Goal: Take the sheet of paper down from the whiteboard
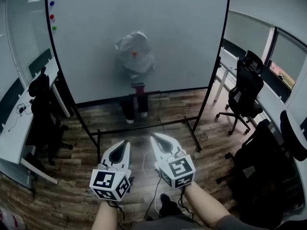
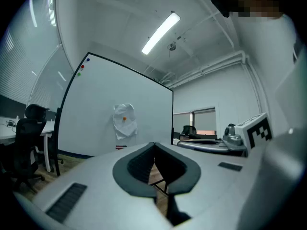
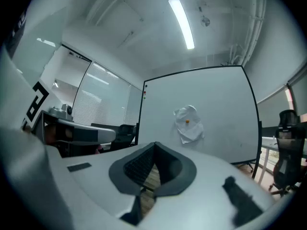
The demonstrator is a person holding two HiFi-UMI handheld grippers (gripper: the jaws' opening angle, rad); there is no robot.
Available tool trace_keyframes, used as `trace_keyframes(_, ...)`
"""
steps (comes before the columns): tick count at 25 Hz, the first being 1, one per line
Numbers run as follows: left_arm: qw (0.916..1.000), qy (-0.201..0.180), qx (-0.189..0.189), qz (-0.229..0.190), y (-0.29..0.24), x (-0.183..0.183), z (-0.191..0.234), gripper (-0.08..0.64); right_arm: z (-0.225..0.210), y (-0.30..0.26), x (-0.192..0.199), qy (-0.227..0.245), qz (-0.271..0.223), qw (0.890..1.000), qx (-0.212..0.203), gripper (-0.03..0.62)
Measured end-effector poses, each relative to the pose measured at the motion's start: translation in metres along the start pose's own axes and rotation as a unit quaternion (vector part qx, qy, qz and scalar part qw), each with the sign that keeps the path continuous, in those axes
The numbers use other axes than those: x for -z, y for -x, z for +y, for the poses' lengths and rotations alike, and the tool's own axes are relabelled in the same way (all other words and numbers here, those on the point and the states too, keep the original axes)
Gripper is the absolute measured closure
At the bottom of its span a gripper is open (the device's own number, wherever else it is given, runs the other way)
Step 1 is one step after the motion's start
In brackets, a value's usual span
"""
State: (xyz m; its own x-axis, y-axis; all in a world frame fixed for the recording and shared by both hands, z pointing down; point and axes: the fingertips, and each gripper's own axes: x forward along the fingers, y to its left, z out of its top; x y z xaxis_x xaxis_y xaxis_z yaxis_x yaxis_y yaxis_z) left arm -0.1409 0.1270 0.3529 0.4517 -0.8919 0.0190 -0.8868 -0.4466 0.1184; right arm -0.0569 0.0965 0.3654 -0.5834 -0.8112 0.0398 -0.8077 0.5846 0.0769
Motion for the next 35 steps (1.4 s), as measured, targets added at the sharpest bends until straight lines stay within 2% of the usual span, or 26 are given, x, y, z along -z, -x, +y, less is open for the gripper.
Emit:
trace_keyframes(10, 1.0, 0.003, 0.002, 0.004, -0.004, 0.005, -0.007, 0.546, -0.002, 0.003, -0.001, -0.001, 0.002, 1.0, 0.0, 0.571)
trace_keyframes(16, 0.9999, 0.005, 0.004, 0.011, -0.007, 0.011, -0.007, 0.546, -0.008, 0.004, 0.005, -0.029, -0.005, 1.0, 0.0, 0.569)
trace_keyframes(20, 0.9998, 0.01, 0.004, 0.016, -0.018, 0.015, -0.006, 0.546, -0.015, 0.001, 0.008, -0.017, 0.002, 1.0, -0.009, 0.569)
trace_keyframes(29, 0.9996, 0.01, -0.016, 0.02, -0.068, 0.015, -0.006, 0.546, -0.069, -0.028, 0.009, -0.026, -0.009, 1.0, -0.012, 0.569)
trace_keyframes(35, 0.999, -0.001, -0.038, 0.025, -0.117, 0.013, 0.001, 0.546, -0.108, -0.067, 0.012, -0.029, -0.013, 0.999, -0.038, 0.569)
